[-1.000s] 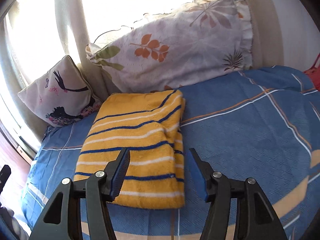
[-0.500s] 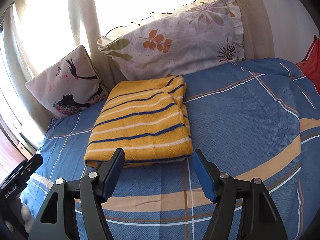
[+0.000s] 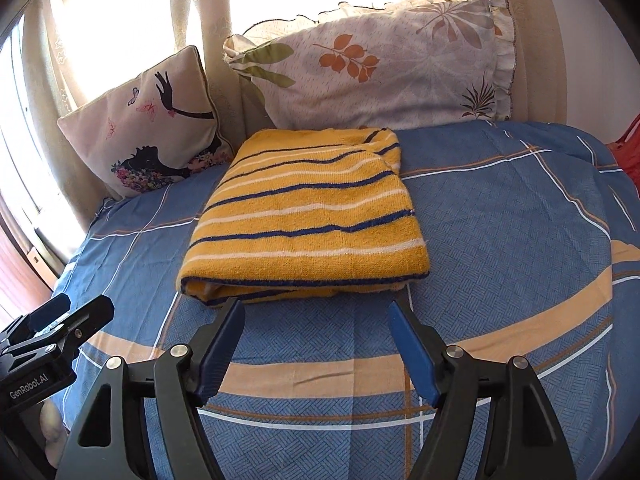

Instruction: Fold small clothes

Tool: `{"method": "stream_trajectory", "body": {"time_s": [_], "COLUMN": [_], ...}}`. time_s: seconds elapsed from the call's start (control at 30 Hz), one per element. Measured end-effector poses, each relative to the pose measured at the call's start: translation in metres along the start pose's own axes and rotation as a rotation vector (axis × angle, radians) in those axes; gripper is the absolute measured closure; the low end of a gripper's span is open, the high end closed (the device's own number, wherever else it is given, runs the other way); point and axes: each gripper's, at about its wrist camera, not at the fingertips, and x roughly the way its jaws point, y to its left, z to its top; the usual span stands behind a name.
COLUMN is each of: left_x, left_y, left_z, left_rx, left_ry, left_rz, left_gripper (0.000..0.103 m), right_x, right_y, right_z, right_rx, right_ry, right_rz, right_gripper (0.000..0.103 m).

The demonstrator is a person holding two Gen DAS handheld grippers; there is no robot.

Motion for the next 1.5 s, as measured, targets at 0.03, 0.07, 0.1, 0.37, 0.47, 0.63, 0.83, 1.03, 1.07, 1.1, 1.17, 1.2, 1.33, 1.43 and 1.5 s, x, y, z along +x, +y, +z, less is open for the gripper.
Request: {"method": "stream_trajectory", "body": {"time_s": [0.03, 0.07, 0.1, 0.37, 0.47, 0.63, 0.83, 1.03, 1.07, 1.1, 1.17, 1.2, 1.33, 1.43, 1.5], "left_x": [0.000, 0.001, 0.001, 0.010, 0.013, 0.015, 0.011, -0.002, -0.005, -0.009, -0.016, -0.020, -0.035, -0.045, -0.049], "left_y": [0.000, 0.000, 0.000, 0.004, 0.005, 0.007, 0.007, 0.008, 0.009, 0.009, 0.010, 0.011, 0.016, 0.019, 0.020], "left_z": [-0.001, -0.001, -0.002, -0.008, -0.010, -0.011, -0.012, -0.014, -0.014, -0.015, -0.017, -0.018, -0.023, -0.027, -0.029], "left_rx": [0.003, 0.005, 0.006, 0.000, -0.006, -0.013, -0.011, -0.012, -0.012, -0.014, -0.016, -0.018, -0.028, -0.036, -0.041], "left_ry": [0.002, 0.005, 0.009, 0.044, 0.056, 0.068, 0.070, 0.049, 0.044, 0.039, 0.029, 0.023, 0.008, -0.008, -0.014], "left_rz": [-0.002, -0.004, -0.007, -0.020, -0.025, -0.032, -0.033, -0.032, -0.032, -0.031, -0.029, -0.029, -0.030, -0.028, -0.030], "left_gripper": [0.003, 0.003, 0.003, 0.003, 0.003, 0.003, 0.003, 0.003, 0.003, 0.003, 0.003, 0.003, 0.003, 0.003, 0.003], "right_x": [0.000, 0.001, 0.001, 0.005, 0.007, 0.010, 0.007, -0.006, -0.009, -0.012, -0.018, -0.021, -0.037, -0.047, -0.052], "right_y": [0.001, 0.002, 0.003, 0.004, 0.005, 0.005, 0.007, 0.011, 0.012, 0.013, 0.015, 0.016, 0.021, 0.023, 0.023], "right_z": [-0.001, -0.001, -0.002, -0.005, -0.005, -0.006, -0.007, -0.010, -0.010, -0.011, -0.012, -0.013, -0.018, -0.021, -0.023], "right_rx": [-0.001, -0.002, -0.004, -0.009, -0.010, -0.009, -0.009, -0.013, -0.014, -0.015, -0.019, -0.020, -0.025, -0.028, -0.028], "right_ry": [0.003, 0.005, 0.006, 0.021, 0.028, 0.041, 0.044, 0.025, 0.020, 0.016, 0.009, 0.005, -0.012, -0.031, -0.036], "right_rz": [0.001, 0.001, 0.000, -0.014, -0.019, -0.017, -0.018, -0.020, -0.020, -0.021, -0.019, -0.018, -0.013, -0.017, -0.017], "right_gripper": [0.024, 0.024, 0.024, 0.024, 0.024, 0.024, 0.024, 0.024, 0.024, 0.024, 0.024, 0.024, 0.023, 0.021, 0.021]}}
